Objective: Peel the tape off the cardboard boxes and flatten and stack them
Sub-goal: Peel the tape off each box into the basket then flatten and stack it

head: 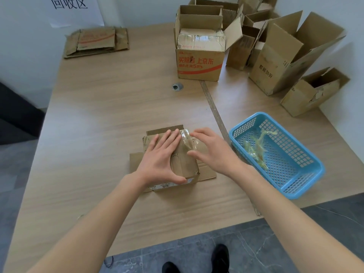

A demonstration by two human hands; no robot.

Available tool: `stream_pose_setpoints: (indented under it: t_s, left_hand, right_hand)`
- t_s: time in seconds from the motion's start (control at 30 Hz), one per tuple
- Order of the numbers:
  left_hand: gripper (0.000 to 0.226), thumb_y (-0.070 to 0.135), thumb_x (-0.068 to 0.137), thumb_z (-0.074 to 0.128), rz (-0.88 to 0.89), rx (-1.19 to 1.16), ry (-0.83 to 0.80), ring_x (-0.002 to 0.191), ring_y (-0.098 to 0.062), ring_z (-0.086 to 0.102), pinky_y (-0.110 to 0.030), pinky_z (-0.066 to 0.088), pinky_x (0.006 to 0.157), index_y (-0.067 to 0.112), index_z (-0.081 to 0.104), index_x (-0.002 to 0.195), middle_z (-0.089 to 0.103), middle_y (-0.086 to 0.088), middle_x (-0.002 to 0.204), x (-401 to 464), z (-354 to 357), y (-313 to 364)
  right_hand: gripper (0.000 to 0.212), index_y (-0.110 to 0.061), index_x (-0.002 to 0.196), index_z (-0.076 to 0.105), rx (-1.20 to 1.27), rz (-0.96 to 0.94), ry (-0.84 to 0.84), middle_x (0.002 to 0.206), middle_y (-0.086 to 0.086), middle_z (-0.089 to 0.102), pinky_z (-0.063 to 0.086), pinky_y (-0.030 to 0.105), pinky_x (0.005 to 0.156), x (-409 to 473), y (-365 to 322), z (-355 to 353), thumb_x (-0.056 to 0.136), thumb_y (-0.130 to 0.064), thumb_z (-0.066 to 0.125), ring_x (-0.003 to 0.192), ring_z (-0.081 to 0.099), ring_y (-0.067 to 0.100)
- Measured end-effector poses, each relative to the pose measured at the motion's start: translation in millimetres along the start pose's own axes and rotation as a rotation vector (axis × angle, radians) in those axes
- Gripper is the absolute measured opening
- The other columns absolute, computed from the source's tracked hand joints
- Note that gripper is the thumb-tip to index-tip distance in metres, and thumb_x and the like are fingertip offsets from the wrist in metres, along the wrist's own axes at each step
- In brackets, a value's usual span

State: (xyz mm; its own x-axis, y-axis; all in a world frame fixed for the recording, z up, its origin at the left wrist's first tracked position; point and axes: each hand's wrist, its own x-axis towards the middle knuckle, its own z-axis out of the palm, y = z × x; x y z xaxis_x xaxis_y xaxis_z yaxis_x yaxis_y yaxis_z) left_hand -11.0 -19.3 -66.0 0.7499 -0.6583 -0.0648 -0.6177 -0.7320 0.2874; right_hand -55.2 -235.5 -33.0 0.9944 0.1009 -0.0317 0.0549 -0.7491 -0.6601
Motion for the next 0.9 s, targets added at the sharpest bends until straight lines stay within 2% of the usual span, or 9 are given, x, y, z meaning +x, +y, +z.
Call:
stream_pose_setpoints:
  t_s: [0.07, 0.2, 0.33, 0.43, 0.57, 0.67, 0.73, 0.77, 0.9]
  left_hand:
    - [0.140, 0.092, 0.057, 0.057, 0.006, -0.001, 0.017, 0.154, -0.003, -0.014, -0.040, -0.004, 0.127, 0.021, 0.002, 0.164, -0.006, 0.013, 0.170, -1.3, 0.8, -0.3]
    - [0.142, 0.105, 0.058, 0.042, 0.008, 0.009, 0.031, 0.155, -0.004, -0.011, -0.041, 0.000, 0.128, 0.018, 0.005, 0.164, -0.004, 0.010, 0.171, -3.0, 1.3, 2.3]
    - [0.132, 0.091, 0.064, 0.057, 0.088, 0.028, 0.014, 0.156, -0.004, -0.006, -0.038, 0.003, 0.128, 0.018, 0.012, 0.164, -0.001, 0.009, 0.171, -5.5, 1.4, -2.5]
    - [0.128, 0.087, 0.065, 0.060, 0.148, 0.044, -0.006, 0.156, -0.005, -0.004, -0.038, 0.005, 0.127, 0.018, 0.016, 0.163, 0.004, 0.009, 0.171, -6.6, -0.7, -7.8]
    - [0.126, 0.093, 0.069, 0.053, 0.175, 0.063, -0.006, 0.156, -0.006, -0.003, -0.039, 0.006, 0.128, 0.018, 0.017, 0.163, 0.005, 0.009, 0.171, -9.3, -2.6, -6.0]
    - [0.125, 0.096, 0.070, 0.048, 0.157, 0.076, 0.009, 0.157, -0.007, -0.003, -0.042, 0.010, 0.127, 0.017, 0.018, 0.163, 0.006, 0.008, 0.171, -10.4, -2.9, -0.7]
    - [0.125, 0.095, 0.071, 0.048, 0.152, 0.086, 0.002, 0.157, -0.007, -0.003, -0.042, 0.010, 0.128, 0.016, 0.017, 0.163, 0.007, 0.007, 0.171, -10.4, -3.1, 0.8]
    - [0.125, 0.095, 0.071, 0.048, 0.149, 0.089, -0.002, 0.157, -0.007, -0.003, -0.042, 0.010, 0.128, 0.016, 0.016, 0.163, 0.007, 0.006, 0.171, -10.7, -3.2, 1.0]
    - [0.124, 0.094, 0.071, 0.050, 0.141, 0.089, 0.010, 0.157, -0.008, -0.002, -0.042, 0.009, 0.128, 0.016, 0.018, 0.163, 0.008, 0.006, 0.171, -10.8, -3.6, 1.7]
  right_hand:
    - [0.052, -0.016, 0.132, 0.065, 0.076, 0.019, 0.042, 0.136, -0.004, 0.057, 0.045, 0.031, 0.108, -3.0, 10.8, 11.5, 0.086, -0.033, 0.080, 0.125, 0.055, 0.012]
    - [0.011, -0.010, 0.096, 0.074, 0.206, -0.013, 0.178, 0.096, -0.005, 0.070, 0.056, 0.041, 0.084, 2.5, 20.4, 23.0, 0.087, -0.014, 0.079, 0.093, 0.068, 0.016]
    - [0.006, -0.016, 0.088, 0.072, 0.209, 0.090, 0.236, 0.078, -0.012, 0.069, 0.051, 0.028, 0.071, 14.4, 32.3, 9.5, 0.093, -0.013, 0.072, 0.073, 0.066, 0.010]
    - [0.006, -0.012, 0.093, 0.074, 0.068, 0.098, 0.461, 0.087, -0.004, 0.070, 0.043, 0.025, 0.070, 27.7, 35.3, -3.4, 0.095, -0.016, 0.069, 0.075, 0.063, 0.015]
    - [0.016, -0.015, 0.107, 0.075, -0.072, 0.053, 0.465, 0.106, -0.004, 0.071, 0.047, 0.031, 0.072, 38.5, 21.0, 1.3, 0.101, -0.022, 0.061, 0.091, 0.064, 0.017]
    - [0.028, -0.013, 0.129, 0.067, 0.059, 0.001, 0.251, 0.127, -0.001, 0.063, 0.049, 0.035, 0.096, 40.9, 15.7, 10.2, 0.105, -0.019, 0.053, 0.115, 0.058, 0.016]
    - [0.038, -0.012, 0.142, 0.057, 0.143, -0.035, 0.044, 0.143, 0.002, 0.053, 0.036, 0.034, 0.114, 39.5, 15.1, 15.8, 0.105, -0.019, 0.053, 0.133, 0.047, 0.019]
    - [0.042, -0.014, 0.144, 0.055, 0.105, -0.060, 0.000, 0.146, 0.001, 0.050, 0.034, 0.034, 0.116, 39.4, 16.4, 17.5, 0.103, -0.021, 0.057, 0.135, 0.045, 0.021]
    - [0.028, -0.023, 0.120, 0.074, 0.099, 0.044, 0.145, 0.140, -0.002, 0.050, 0.050, 0.036, 0.095, 46.5, 16.6, 16.3, 0.092, -0.023, 0.075, 0.109, 0.060, 0.016]
